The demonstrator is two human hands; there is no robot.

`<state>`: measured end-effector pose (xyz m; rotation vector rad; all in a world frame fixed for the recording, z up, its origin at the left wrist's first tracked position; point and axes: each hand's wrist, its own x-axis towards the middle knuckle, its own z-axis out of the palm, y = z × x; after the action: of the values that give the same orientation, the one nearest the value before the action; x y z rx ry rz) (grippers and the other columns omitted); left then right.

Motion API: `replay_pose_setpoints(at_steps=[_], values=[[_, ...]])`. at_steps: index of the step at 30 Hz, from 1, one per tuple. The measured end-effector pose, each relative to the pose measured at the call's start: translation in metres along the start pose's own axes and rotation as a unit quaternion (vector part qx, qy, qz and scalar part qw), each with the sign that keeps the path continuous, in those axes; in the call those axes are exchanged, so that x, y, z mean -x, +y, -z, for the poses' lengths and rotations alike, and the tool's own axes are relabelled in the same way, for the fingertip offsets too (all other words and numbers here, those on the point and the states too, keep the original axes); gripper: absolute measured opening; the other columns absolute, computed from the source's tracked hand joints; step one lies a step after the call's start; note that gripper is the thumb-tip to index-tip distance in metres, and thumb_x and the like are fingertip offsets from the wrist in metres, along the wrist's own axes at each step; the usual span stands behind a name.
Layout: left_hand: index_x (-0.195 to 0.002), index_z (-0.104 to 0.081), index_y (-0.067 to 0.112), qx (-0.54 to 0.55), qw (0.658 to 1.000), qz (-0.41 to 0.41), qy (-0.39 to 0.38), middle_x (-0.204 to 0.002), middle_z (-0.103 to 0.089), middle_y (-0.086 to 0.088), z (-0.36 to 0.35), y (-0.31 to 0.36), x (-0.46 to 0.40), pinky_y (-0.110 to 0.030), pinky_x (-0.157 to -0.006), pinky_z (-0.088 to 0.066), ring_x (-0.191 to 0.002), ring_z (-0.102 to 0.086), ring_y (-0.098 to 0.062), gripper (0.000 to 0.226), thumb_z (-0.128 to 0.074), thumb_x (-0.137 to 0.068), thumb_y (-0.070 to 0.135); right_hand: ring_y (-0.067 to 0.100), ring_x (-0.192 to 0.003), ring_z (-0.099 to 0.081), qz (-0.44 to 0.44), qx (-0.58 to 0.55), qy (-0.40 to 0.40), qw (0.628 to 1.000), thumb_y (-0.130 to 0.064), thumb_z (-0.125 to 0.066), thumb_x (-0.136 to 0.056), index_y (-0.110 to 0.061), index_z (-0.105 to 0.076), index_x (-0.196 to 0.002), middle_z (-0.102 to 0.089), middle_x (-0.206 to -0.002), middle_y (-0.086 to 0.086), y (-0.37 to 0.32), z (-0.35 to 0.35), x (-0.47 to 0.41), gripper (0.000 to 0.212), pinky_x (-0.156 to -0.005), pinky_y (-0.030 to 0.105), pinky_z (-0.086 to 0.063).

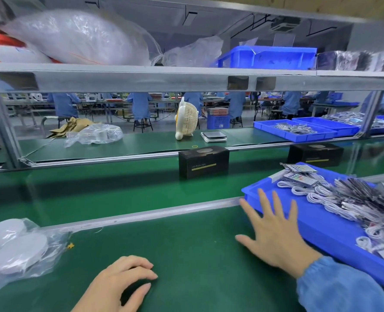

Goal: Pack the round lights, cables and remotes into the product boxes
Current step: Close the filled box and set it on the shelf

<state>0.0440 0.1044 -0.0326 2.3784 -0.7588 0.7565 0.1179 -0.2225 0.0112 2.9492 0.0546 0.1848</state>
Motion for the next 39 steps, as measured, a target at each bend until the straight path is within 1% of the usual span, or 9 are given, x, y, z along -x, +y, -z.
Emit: replay_pose_setpoints(at_steps=[4,8,14,17,20,26,31,35,39], values=[[-0.076,-0.075,0.038,0.013,0.999,0.017,-0.03,-0.091,-0.064,0.03,0.004,0.004,-0.001,-0.012,-0.067,-0.053,-0.08,-0.061,0.014,0.021,-0.057,-0.079,0.047,0.03,-0.12,-0.048,-0.111,0.04,-0.059,0.991,-0.051,-0.036,-0.098,-0.042,0.012,-0.152,-0.036,-0.141,0.006,0.042,0.003,0.008,0.072,-0.086,0.044,-0.042],[-0.076,-0.075,0.038,0.025,0.998,0.037,-0.035,-0.091,-0.066,0.029,0.006,0.007,0.0,-0.008,-0.073,-0.049,-0.084,-0.061,0.013,0.028,-0.055,-0.081,0.056,0.021,-0.082,-0.046,-0.125,0.093,-0.038,0.987,-0.012,-0.031,-0.1,-0.047,0.019,-0.148,-0.038,-0.1,0.003,0.045,0.005,0.017,0.077,-0.071,0.031,-0.034],[-0.077,-0.075,0.041,0.025,0.993,0.102,-0.056,-0.1,-0.066,0.031,0.01,0.018,0.0,-0.002,-0.081,-0.041,-0.091,-0.061,0.012,0.015,-0.061,-0.078,0.043,0.021,-0.088,-0.048,-0.123,0.09,-0.069,0.986,-0.012,-0.035,-0.099,-0.042,0.016,-0.15,-0.029,-0.078,0.009,0.018,0.006,0.002,0.078,-0.068,0.029,-0.034],[-0.081,-0.077,0.037,0.025,0.986,0.132,-0.096,-0.106,-0.064,0.031,0.013,0.016,0.004,-0.007,-0.082,-0.042,-0.098,-0.06,0.01,0.024,-0.077,-0.082,0.014,0.026,-0.098,-0.054,-0.11,0.033,-0.149,0.982,-0.011,-0.044,-0.096,-0.039,0.014,-0.152,-0.049,-0.105,0.011,0.008,0.018,-0.017,0.086,-0.068,0.033,-0.037],[-0.082,-0.076,0.039,0.023,0.983,0.137,-0.117,-0.107,-0.064,0.032,0.016,0.02,0.003,-0.008,-0.083,-0.042,-0.099,-0.06,0.009,0.032,-0.078,-0.08,0.007,0.033,-0.118,-0.053,-0.068,-0.019,-0.184,0.98,-0.009,-0.047,-0.093,-0.032,0.011,-0.154,-0.04,-0.144,0.006,-0.002,0.031,-0.023,0.088,-0.075,0.042,-0.045],[-0.075,-0.075,0.045,0.049,0.987,0.124,-0.091,-0.102,-0.065,0.032,0.012,0.016,0.001,0.0,-0.084,-0.037,-0.094,-0.06,0.011,0.027,-0.075,-0.078,0.017,0.033,-0.088,-0.052,-0.022,-0.085,-0.185,0.979,-0.016,-0.043,-0.09,-0.031,-0.013,-0.154,-0.044,-0.137,0.009,0.011,0.043,-0.002,0.072,-0.074,0.04,-0.048],[-0.075,-0.074,0.047,0.058,0.985,0.126,-0.099,-0.099,-0.068,0.03,0.008,0.007,0.004,-0.007,-0.079,-0.042,-0.093,-0.061,0.01,0.043,-0.081,-0.075,0.005,0.037,-0.118,-0.052,0.019,-0.064,-0.135,0.989,-0.056,-0.031,-0.1,-0.031,-0.018,-0.152,-0.047,-0.137,0.012,0.032,0.056,0.048,0.06,-0.092,0.042,-0.04],[-0.084,-0.07,0.052,0.062,0.989,0.112,-0.078,-0.101,-0.066,0.031,0.009,0.009,0.002,0.001,-0.083,-0.036,-0.095,-0.059,0.013,0.018,-0.069,-0.079,0.035,0.031,-0.125,-0.047,-0.002,-0.014,-0.125,0.992,-0.06,-0.032,-0.096,-0.04,-0.017,-0.15,-0.044,-0.136,0.006,0.085,0.069,0.121,0.06,-0.101,0.049,-0.04],[-0.081,-0.069,0.054,0.062,0.989,0.111,-0.073,-0.101,-0.066,0.032,0.008,0.006,0.003,0.002,-0.08,-0.035,-0.094,-0.057,0.015,0.017,-0.055,-0.072,0.055,0.029,-0.144,-0.02,-0.091,-0.002,-0.184,0.979,-0.082,-0.037,-0.073,-0.047,-0.002,-0.15,-0.007,-0.158,-0.007,0.128,0.043,0.187,0.091,-0.11,0.063,-0.019]])
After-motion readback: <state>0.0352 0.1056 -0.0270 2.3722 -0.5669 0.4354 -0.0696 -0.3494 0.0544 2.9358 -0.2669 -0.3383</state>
